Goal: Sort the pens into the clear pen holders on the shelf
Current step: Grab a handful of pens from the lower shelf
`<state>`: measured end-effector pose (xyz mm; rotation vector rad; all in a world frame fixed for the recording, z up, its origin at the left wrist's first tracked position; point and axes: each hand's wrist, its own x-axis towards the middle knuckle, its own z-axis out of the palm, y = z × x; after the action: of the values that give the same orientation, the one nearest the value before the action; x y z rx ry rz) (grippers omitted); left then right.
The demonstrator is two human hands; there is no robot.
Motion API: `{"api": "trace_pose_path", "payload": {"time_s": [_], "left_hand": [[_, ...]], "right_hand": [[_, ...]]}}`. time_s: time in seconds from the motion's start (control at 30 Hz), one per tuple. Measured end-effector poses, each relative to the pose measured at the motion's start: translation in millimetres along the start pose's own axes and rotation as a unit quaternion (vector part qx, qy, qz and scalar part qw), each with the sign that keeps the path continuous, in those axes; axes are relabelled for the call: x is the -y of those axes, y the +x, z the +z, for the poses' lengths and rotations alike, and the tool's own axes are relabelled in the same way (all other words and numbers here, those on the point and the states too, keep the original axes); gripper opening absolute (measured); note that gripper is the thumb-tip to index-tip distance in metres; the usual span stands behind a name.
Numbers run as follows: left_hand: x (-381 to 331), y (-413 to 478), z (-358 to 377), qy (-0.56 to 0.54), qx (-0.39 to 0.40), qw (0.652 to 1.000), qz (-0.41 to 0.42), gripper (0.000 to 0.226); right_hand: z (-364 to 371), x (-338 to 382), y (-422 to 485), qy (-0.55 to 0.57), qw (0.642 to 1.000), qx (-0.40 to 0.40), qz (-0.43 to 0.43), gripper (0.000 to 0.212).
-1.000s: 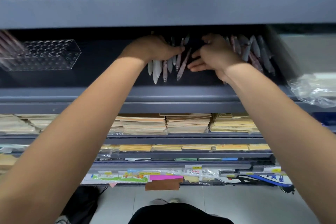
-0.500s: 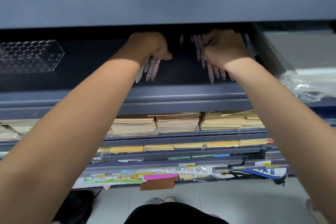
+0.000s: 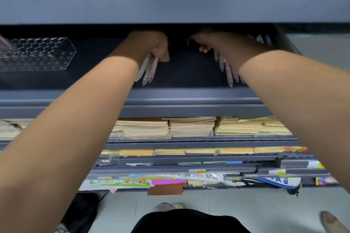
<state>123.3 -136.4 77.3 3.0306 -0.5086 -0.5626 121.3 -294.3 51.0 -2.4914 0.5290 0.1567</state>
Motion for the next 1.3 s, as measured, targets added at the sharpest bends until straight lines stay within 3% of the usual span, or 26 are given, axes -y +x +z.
{"api": "trace_pose_path", "payload": {"time_s": [0.2, 0.33, 0.5, 0.63, 0.77, 0.9, 0.97, 1.13, 1.3], "left_hand": [[3, -7, 2, 0.013, -0.043, 0.999, 0.007, 0.019], [4, -9, 4, -0.009, -0.06, 0.998, 0.008, 0.017], [5, -9, 10, -0.054, -0.079, 0.995, -0.02, 0.035], [3, -12, 9, -0.066, -0.089, 0.994, -0.026, 0.025], [7, -10, 11, -0.143, -0.092, 0.985, -0.042, 0.029], [9, -16, 10, -0.259, -0.018, 0.964, -0.055, 0.037], [7, -18, 12, -0.335, 0.005, 0.941, -0.052, 0.034], [-1, -40, 23, -0.548, 0.038, 0.836, -0.017, 0.028], [-15, -92, 34, -0.726, 0.056, 0.685, 0.022, 0.023]], "right_hand": [[13, 14, 15, 0.025, 0.999, 0.016, 0.013, 0.024], [13, 19, 13, 0.073, 0.996, 0.045, 0.013, 0.036], [3, 13, -5, 0.112, 0.991, 0.071, 0.029, 0.029], [-4, 6, -29, 0.145, 0.987, 0.065, 0.033, 0.022], [-14, -2, -52, 0.19, 0.98, 0.053, 0.017, 0.021], [-24, -13, -77, 0.256, 0.966, 0.036, 0.014, 0.016], [-28, -22, -90, 0.294, 0.955, 0.031, 0.017, 0.018], [-28, -47, -123, 0.39, 0.92, 0.043, 0.005, 0.017], [-21, -67, -163, 0.498, 0.864, 0.067, -0.03, 0.017]]}}
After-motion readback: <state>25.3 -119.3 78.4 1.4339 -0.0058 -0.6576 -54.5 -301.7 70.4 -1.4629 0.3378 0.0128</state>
